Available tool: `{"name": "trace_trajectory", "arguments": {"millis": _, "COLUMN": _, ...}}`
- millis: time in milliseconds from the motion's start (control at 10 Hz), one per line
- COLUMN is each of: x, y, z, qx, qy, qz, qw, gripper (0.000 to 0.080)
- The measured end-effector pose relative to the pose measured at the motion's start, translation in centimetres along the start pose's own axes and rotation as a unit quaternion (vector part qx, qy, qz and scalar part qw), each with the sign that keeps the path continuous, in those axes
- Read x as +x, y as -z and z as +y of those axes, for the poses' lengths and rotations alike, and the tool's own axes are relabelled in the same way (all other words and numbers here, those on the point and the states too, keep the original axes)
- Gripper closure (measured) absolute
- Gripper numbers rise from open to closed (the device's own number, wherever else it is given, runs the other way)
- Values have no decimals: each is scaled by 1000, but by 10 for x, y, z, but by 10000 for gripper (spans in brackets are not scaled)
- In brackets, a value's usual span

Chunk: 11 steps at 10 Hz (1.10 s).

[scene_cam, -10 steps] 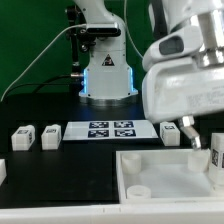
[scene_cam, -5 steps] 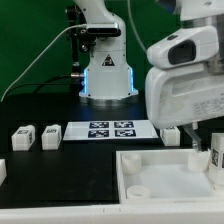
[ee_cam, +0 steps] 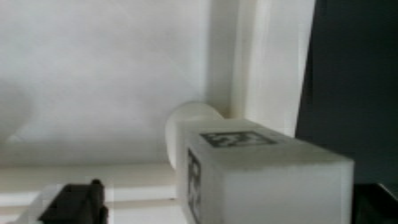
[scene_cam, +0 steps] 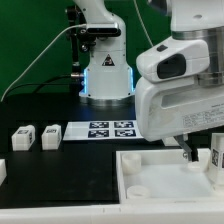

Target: Assemble one leg

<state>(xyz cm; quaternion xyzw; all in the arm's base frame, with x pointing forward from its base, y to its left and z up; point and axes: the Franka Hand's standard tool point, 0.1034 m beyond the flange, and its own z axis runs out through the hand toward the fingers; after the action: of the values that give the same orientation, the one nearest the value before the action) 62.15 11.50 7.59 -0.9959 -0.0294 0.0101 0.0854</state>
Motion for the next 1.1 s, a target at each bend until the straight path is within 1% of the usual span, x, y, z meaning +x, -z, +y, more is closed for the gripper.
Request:
{"name": "trace_trajectory", "arguments": {"millis": 200, "x": 1, "y": -1, "z": 0, "qx": -1, "qy": 0, "qz": 5, "qw": 1000, "gripper": 150}}
{"name": "trace_trajectory", "arguments": {"millis": 300, "x": 1, "y": -1, "z": 0, "qx": -1, "qy": -1, "qz": 5, "qw": 1000, "gripper": 239}}
{"name": "trace_trajectory", "arguments": {"millis": 400, "x": 1, "y": -1, "z": 0, "qx": 0, "qy": -23, "qz": 6, "qw": 1000, "gripper": 375}}
{"name": "trace_trajectory", "arguments": {"millis": 500, "x": 1, "y": -1, "z": 0, "qx": 0, "qy": -36, "qz": 6, "qw": 999, "gripper": 375}}
{"name": "trace_trajectory", "arguments": {"millis": 600, "x": 1, "y": -1, "z": 0, "qx": 1, "qy": -68, "qz": 6, "qw": 998, "gripper": 505}}
{"name": "trace_trajectory", "arguments": {"millis": 700, "x": 1, "y": -1, "z": -1, "qx": 2, "qy": -129, "qz": 5, "qw": 992, "gripper": 505}}
{"name": "trace_trajectory", "arguments": {"millis": 900, "x": 1, "y": -1, "z": -1, "qx": 3, "qy": -204, "qz": 5, "qw": 979, "gripper": 505}}
{"name": "trace_trajectory", "arguments": {"millis": 1000, "x": 1, "y": -1, "z": -2, "qx": 4, "qy": -260, "qz": 5, "qw": 966, "gripper": 505}}
{"name": "trace_trajectory", "arguments": {"millis": 1100, "x": 1, "y": -1, "z": -1, "qx": 9, "qy": -318, "qz": 5, "qw": 948, "gripper": 505}}
